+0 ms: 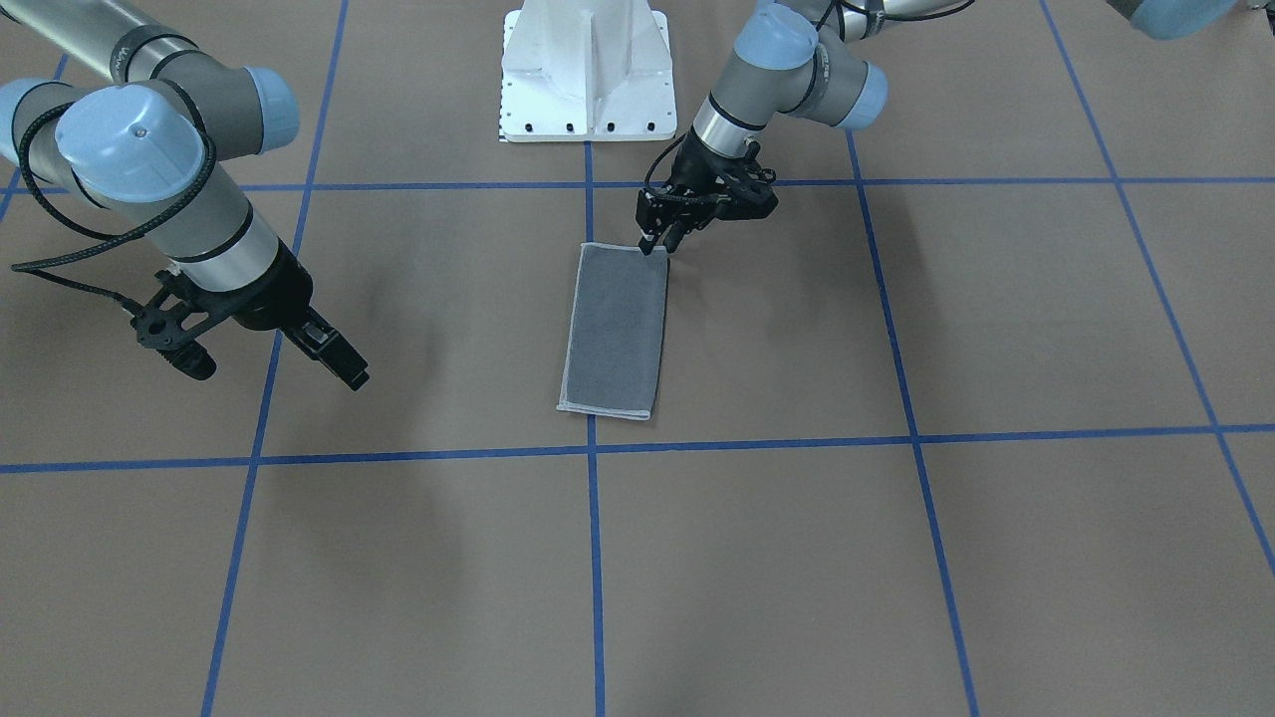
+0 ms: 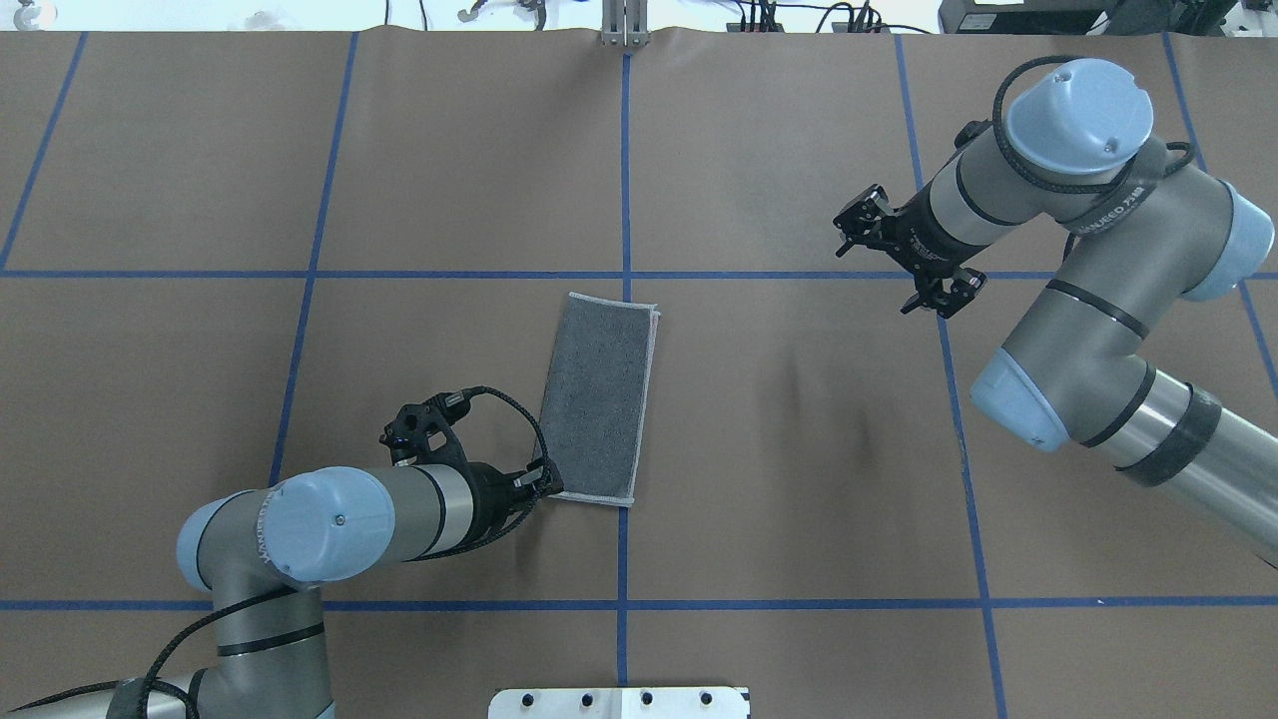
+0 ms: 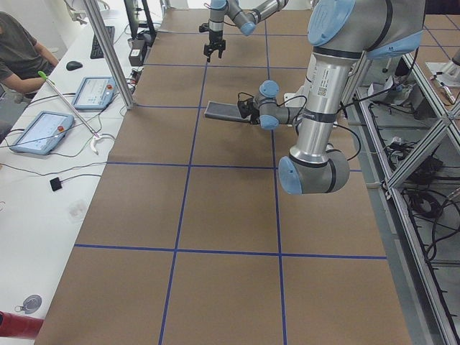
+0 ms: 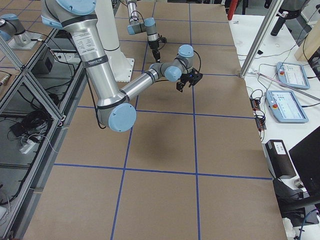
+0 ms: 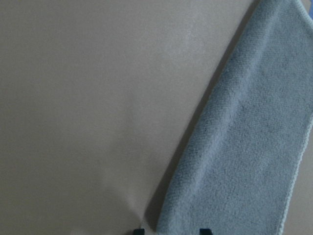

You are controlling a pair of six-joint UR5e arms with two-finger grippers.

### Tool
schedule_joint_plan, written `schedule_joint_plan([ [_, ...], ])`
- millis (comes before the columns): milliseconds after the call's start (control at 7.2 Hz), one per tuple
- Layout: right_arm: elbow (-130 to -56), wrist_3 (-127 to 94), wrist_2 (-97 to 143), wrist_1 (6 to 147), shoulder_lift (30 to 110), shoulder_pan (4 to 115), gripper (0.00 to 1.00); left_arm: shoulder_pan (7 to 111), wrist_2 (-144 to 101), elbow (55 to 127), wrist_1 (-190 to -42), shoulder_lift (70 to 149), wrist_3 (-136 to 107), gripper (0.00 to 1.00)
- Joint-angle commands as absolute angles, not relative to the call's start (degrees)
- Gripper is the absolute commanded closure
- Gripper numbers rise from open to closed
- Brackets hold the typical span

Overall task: Fold towel twice with both arms
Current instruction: 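Move the left gripper to the towel's end nearest the robot and pinch it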

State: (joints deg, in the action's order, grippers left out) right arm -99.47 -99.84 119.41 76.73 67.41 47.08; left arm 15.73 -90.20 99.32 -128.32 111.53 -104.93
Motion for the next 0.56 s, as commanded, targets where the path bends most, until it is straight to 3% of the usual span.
schedule_joint_plan([
  [0,-99.4,-99.8,119.2,76.7,67.5,47.0,0.0,15.7,-90.1,99.2,-128.3,111.5,-104.9,0.54],
  [278,-99.4,-99.8,119.0,76.7,67.5,47.0,0.0,15.8,-90.0,99.2,-128.3,111.5,-104.9,0.63],
  [417,-99.4,-99.8,119.0,76.7,67.5,47.0,0.0,15.9,-90.0,99.2,-128.3,111.4,-104.9,0.63],
])
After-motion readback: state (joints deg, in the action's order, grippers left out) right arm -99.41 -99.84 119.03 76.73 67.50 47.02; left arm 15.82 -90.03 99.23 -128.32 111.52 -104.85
